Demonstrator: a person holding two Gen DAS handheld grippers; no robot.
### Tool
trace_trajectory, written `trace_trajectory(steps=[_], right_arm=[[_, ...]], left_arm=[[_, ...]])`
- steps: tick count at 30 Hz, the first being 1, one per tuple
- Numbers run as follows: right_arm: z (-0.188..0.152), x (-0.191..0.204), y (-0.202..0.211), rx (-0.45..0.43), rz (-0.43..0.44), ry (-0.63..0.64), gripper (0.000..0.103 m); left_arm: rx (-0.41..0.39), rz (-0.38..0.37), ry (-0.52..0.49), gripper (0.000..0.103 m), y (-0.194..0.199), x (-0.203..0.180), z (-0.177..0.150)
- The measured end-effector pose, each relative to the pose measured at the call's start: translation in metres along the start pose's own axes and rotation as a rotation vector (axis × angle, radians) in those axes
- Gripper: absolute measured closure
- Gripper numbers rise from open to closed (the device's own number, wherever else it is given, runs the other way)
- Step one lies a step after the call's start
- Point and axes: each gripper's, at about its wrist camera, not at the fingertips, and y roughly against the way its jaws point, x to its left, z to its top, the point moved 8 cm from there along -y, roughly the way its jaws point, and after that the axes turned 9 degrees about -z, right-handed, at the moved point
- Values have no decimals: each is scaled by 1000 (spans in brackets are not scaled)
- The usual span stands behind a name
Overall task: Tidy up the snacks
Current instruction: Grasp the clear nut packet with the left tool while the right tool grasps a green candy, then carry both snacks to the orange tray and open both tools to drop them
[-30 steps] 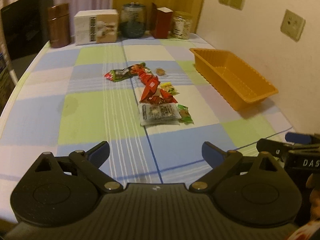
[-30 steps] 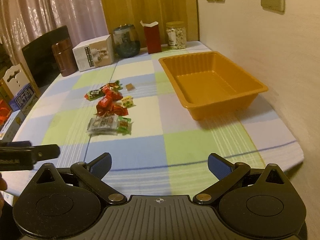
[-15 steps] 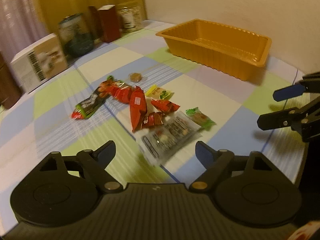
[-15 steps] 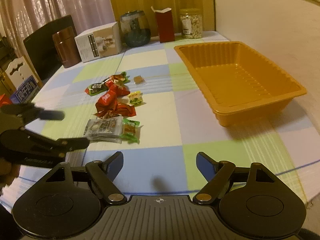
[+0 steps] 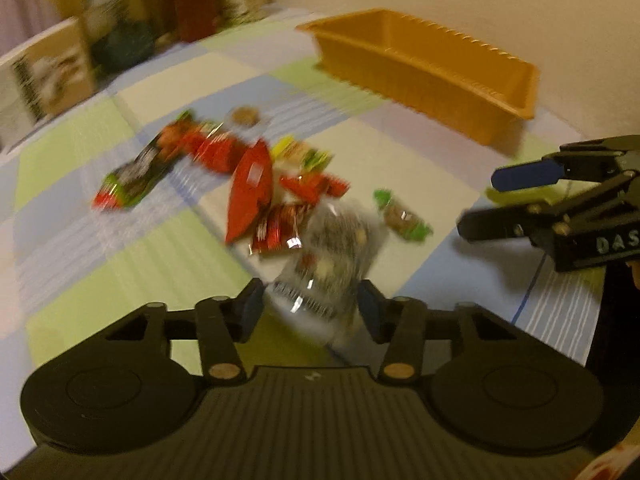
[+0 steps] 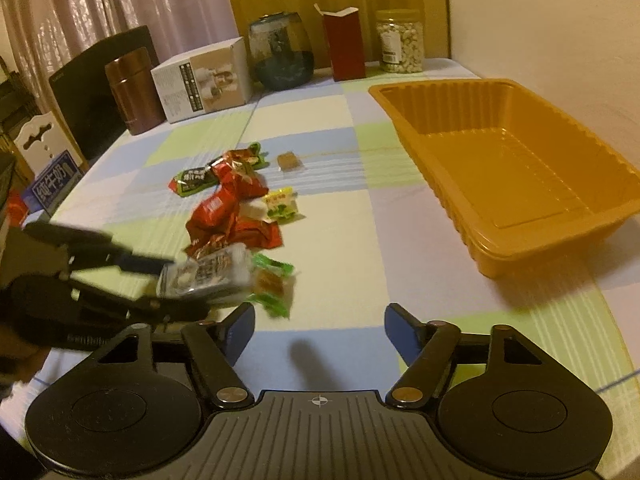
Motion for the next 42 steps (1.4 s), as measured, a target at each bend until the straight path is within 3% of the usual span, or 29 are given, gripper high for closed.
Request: trace_trajectory(steps=[3, 7, 18, 21, 22, 31, 34, 42], right_arm=[[5, 5, -5, -11, 19, 5, 43], [10, 15, -14, -15, 43, 18, 52], [13, 35, -41, 20, 46, 35, 58], [13, 38, -44, 19, 51, 51, 70], [12, 39, -43, 17, 45, 64, 80], [17, 21, -31, -19, -4, 22, 84], [19, 17, -25, -36, -19, 13, 84], [22, 11, -12, -51, -28, -5, 84]], left_arm=[[-16, 6, 77, 60, 10, -7, -12], [-49, 46, 65, 60, 17, -16, -18], [-90, 71, 17, 55, 13, -16, -12], [-94, 83, -8, 54, 11, -17, -11], [-94, 85, -11, 54, 10, -18, -10], [-98, 93, -38, 55, 1, -26, 2], [-92, 116, -45, 65, -2, -27, 3], [-82, 122, -17, 66, -4, -27, 4]])
